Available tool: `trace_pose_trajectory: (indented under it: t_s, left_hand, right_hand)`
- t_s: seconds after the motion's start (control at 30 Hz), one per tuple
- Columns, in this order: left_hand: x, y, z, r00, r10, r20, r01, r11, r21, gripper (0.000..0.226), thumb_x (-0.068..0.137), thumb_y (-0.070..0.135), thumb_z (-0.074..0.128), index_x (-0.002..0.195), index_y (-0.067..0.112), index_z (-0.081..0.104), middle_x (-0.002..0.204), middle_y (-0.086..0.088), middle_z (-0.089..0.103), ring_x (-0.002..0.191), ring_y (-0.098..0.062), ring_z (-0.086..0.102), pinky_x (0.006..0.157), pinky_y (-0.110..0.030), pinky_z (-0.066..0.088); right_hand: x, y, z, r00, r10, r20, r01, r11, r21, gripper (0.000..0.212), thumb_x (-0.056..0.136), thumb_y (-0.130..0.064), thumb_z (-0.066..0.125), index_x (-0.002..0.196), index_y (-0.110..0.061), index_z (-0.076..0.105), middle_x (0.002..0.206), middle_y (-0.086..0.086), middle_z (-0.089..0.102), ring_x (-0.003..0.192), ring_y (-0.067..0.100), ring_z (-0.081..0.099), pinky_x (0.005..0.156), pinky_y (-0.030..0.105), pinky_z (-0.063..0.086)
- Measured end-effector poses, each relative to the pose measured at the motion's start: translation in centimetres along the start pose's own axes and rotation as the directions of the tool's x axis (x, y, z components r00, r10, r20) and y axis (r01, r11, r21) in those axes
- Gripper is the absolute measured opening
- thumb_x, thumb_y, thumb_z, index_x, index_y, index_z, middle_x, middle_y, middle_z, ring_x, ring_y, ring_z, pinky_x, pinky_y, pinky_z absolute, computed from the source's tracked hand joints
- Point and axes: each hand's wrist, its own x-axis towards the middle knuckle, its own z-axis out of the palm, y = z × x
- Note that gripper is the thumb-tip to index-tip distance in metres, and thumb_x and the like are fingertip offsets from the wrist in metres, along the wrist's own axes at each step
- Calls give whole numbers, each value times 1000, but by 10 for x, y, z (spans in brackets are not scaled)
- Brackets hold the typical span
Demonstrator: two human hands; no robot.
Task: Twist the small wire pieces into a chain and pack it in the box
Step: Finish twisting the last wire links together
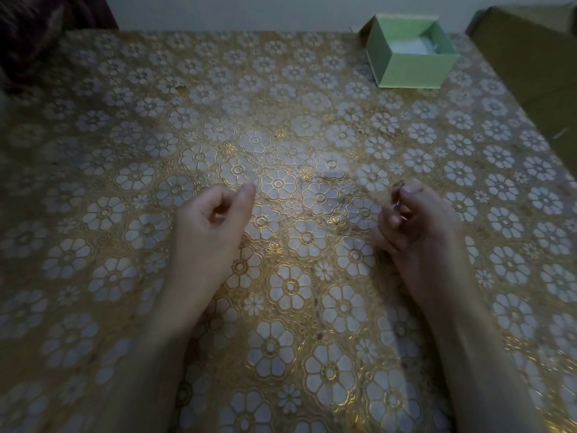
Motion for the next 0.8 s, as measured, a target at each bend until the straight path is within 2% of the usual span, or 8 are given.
trace_pose_trajectory:
  t_s: [0.13,0.2,0.3,0.37,0.43,0.5,0.6,0.8]
  left_hand:
    - [2,-7,4,983,185,10,-182,952,247,18,86,39,57,92,23,61,88,12,58,72,-7,50,65,-24,40]
    - [-3,-5,10,964,218,153,-250,938,239,33,85,40,52,118,34,55,113,20,53,96,-7,53,79,-22,43]
    - [-13,2,25,872,247,423,-338,929,152,54,89,38,50,140,39,31,143,18,38,132,-1,34,106,-25,34]
    - [-19,8,34,825,257,503,-333,941,65,50,90,27,53,136,34,36,135,17,48,126,6,39,103,-17,35]
    - [-24,15,39,813,265,519,-316,949,12,29,90,18,55,118,27,57,105,16,65,98,9,58,83,-7,42]
    - [-27,23,38,822,285,494,-329,944,4,15,92,11,55,97,19,66,79,7,70,71,13,60,67,-2,40]
    - [-31,36,28,856,287,430,-310,950,-17,20,90,11,55,84,26,66,70,3,71,71,9,62,71,-2,40]
    - [-40,34,2,898,245,366,-266,964,7,22,89,8,55,90,26,69,72,7,70,69,-5,65,70,-17,51]
  right_hand:
    - [-5,-1,-1,993,-67,100,98,934,-345,10,81,-19,57,73,-17,62,52,-6,48,45,7,38,42,18,29]
    - [-9,-9,4,972,-46,228,150,876,-459,8,79,-18,58,73,-17,63,55,-5,53,47,5,45,43,17,36]
    - [-14,-24,13,918,20,396,233,781,-579,8,79,-19,59,76,-12,63,62,2,57,55,6,53,49,20,42]
    - [-19,-34,16,891,46,451,271,743,-612,10,79,-19,59,77,-10,63,64,5,58,56,8,53,52,23,43]
    - [-24,-43,17,886,26,463,295,739,-606,12,80,-18,58,78,-7,63,64,10,57,55,9,52,52,23,43]
    - [-28,-51,19,898,-42,439,320,746,-584,13,84,-15,59,78,-3,61,64,14,56,54,11,51,52,22,43]
    - [-30,-64,20,922,-139,362,340,739,-582,12,91,-5,57,79,-2,59,63,12,53,54,13,52,52,20,45]
    - [-41,-86,18,945,-182,270,309,761,-570,15,92,-4,54,78,-7,59,61,8,55,52,12,54,54,22,48]
